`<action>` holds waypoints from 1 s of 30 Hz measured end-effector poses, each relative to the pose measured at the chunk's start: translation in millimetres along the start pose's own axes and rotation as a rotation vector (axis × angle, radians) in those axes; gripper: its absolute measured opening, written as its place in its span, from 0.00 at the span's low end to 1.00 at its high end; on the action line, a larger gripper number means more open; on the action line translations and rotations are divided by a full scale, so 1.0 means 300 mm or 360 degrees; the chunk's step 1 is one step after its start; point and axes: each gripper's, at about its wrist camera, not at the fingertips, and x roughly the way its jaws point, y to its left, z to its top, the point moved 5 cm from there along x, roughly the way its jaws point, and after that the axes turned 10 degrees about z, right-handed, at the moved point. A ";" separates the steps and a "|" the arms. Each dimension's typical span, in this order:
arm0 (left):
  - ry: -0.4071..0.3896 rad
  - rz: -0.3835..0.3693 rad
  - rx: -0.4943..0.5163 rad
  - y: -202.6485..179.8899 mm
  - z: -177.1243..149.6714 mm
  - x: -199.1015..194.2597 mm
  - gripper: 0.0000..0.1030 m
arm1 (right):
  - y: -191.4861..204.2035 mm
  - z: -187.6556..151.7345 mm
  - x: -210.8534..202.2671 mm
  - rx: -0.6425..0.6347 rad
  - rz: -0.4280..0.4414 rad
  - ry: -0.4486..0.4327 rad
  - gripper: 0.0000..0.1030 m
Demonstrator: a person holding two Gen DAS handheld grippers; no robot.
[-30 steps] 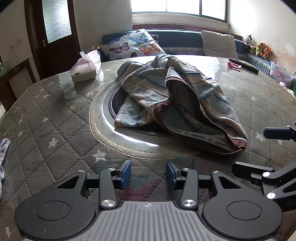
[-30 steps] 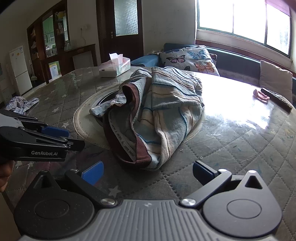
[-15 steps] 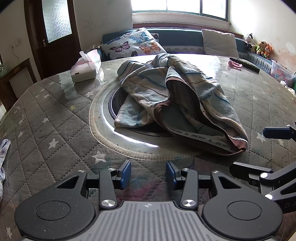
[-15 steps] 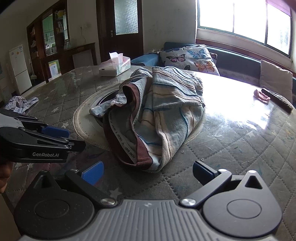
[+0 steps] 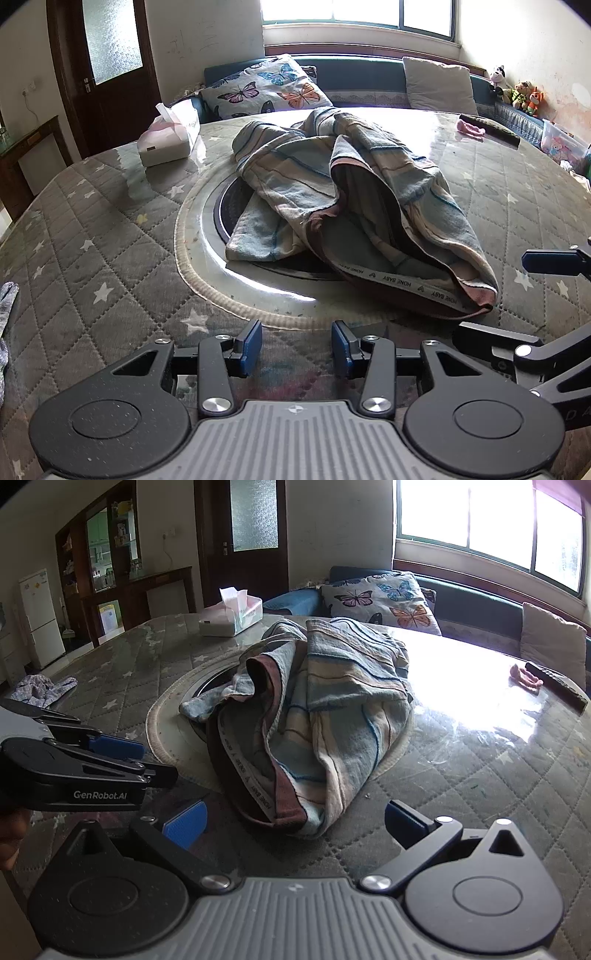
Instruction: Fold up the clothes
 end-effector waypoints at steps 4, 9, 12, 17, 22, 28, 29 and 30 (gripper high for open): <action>-0.0002 -0.0004 0.0005 -0.003 0.012 0.008 0.43 | -0.004 0.011 0.007 -0.0006 0.0005 -0.0002 1.00; -0.0014 -0.0005 0.0011 0.001 0.040 0.022 0.43 | -0.014 0.035 0.017 -0.0013 0.0015 -0.0011 1.00; -0.0037 0.0002 0.0009 0.013 0.074 0.030 0.43 | -0.028 0.059 0.021 -0.0026 0.0015 -0.0021 1.00; -0.0084 0.0010 -0.0044 0.057 0.159 0.050 0.43 | -0.073 0.126 0.025 -0.0008 0.0015 -0.0067 0.99; -0.0118 0.0018 -0.0098 0.097 0.250 0.101 0.42 | -0.136 0.219 0.054 0.0067 0.0032 -0.0100 0.91; -0.0108 -0.0004 -0.0165 0.143 0.333 0.203 0.39 | -0.163 0.323 0.143 0.0052 0.0041 -0.0112 0.79; -0.0106 -0.0008 -0.0174 0.150 0.346 0.221 0.39 | -0.164 0.339 0.162 0.0043 0.0044 -0.0110 0.78; -0.0105 -0.0011 -0.0184 0.158 0.359 0.238 0.39 | -0.164 0.352 0.183 0.0036 0.0050 -0.0106 0.74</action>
